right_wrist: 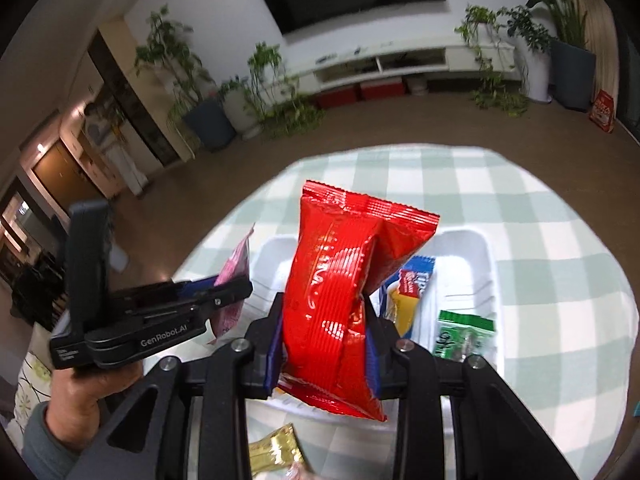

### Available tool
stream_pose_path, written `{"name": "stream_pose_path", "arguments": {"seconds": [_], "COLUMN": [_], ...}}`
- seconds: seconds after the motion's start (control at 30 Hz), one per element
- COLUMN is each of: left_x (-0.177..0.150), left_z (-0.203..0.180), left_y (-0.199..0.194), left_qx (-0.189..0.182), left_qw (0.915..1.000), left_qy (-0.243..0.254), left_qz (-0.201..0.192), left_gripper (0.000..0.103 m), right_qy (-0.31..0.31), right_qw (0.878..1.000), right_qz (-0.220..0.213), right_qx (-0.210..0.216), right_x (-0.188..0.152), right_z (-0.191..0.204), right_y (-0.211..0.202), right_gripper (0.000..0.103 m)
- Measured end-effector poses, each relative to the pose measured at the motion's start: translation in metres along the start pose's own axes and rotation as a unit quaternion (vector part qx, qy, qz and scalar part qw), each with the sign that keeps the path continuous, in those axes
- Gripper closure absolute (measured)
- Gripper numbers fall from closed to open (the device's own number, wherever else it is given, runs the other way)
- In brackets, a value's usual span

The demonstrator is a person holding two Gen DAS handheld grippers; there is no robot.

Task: Organize snacks
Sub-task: 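Carry the pink bar and red chip bag over the tray and release both, then withdraw both grippers from the tray toward the remaining snacks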

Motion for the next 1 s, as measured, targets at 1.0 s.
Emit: {"name": "stream_pose_path", "arguments": {"seconds": [1.0], "left_x": [-0.012], "left_z": [0.018], "left_y": [0.041], "left_qx": [0.040], "left_qw": [0.9990], "left_qy": [0.005], "left_qz": [0.016], "left_gripper": [0.067], "right_qy": [-0.060], "right_qw": [0.992], "right_qz": [0.074], "right_qx": [-0.077], "right_x": [-0.021], "right_z": [-0.002], "right_y": [0.078], "right_gripper": [0.050]}}
Point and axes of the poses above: each gripper's, at about its wrist camera, not at the fingertips, and y roughly the way its jaws point, z to its left, x to its top, the point moved 5 cm from there along y, roughly the way its jaws point
